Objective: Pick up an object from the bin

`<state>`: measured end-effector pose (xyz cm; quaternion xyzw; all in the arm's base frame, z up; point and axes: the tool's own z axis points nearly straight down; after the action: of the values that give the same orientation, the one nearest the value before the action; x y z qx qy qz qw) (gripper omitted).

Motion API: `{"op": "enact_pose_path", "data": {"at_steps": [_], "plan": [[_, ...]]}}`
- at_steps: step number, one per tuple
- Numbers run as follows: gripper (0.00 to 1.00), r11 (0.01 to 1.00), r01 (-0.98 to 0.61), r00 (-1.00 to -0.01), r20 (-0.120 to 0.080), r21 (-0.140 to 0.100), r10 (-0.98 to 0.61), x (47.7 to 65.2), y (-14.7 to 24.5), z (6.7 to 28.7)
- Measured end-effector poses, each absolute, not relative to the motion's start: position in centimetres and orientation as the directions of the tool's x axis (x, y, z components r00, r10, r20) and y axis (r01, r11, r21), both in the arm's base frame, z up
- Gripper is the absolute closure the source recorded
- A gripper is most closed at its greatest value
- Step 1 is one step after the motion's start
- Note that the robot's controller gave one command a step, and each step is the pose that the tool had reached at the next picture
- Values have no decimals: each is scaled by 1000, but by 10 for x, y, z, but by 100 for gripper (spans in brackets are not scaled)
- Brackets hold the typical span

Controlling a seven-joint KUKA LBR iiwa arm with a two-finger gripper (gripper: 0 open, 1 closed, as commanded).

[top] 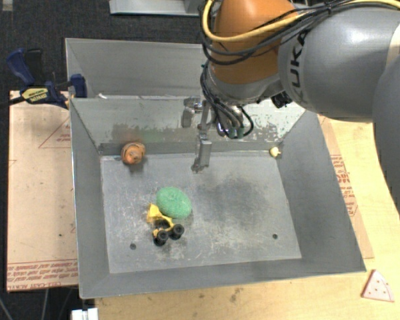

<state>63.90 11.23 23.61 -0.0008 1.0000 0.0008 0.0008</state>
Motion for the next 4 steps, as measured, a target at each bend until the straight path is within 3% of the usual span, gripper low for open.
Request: {"op": "enact_pose_path", "data": {"at_steps": [1,2,3,4], "plan": [[0,999,-44,-999,-8,2,-44,592,109,188],[0,1000,-10,-1000,-1,2,-10,592,126,139],[0,998,-56,-998,-4,2,-56,572,119,85],[0,995,-101,-995,-7,2,-101,545,119,65]]}}
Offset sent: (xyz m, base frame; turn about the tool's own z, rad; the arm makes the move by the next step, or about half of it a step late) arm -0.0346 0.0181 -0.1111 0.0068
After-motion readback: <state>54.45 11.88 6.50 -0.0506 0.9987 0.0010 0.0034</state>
